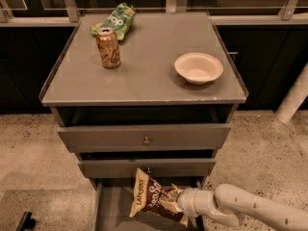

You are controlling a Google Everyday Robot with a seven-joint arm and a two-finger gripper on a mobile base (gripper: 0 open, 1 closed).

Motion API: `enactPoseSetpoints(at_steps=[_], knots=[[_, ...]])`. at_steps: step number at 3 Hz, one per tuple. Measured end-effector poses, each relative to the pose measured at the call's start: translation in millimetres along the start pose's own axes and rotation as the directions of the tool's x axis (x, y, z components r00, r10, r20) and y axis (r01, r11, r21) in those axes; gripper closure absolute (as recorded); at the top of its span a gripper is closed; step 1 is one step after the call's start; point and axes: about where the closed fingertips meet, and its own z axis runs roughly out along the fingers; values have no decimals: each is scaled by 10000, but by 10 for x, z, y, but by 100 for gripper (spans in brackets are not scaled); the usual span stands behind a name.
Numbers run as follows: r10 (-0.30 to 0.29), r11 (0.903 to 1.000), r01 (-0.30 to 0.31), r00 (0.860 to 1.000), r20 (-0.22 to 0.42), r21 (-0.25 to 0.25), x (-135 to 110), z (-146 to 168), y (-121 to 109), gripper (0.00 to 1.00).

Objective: Pick brown chip bag from bottom drawer and place on counter

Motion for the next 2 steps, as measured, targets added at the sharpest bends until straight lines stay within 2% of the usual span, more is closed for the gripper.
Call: enactPoseSetpoints(at_steps=[1, 2], knots=[[-359, 9987, 349, 9990, -258, -358, -241, -127, 96, 100], [-1150, 9911, 1114, 9922, -470, -730, -657, -495, 369, 100]])
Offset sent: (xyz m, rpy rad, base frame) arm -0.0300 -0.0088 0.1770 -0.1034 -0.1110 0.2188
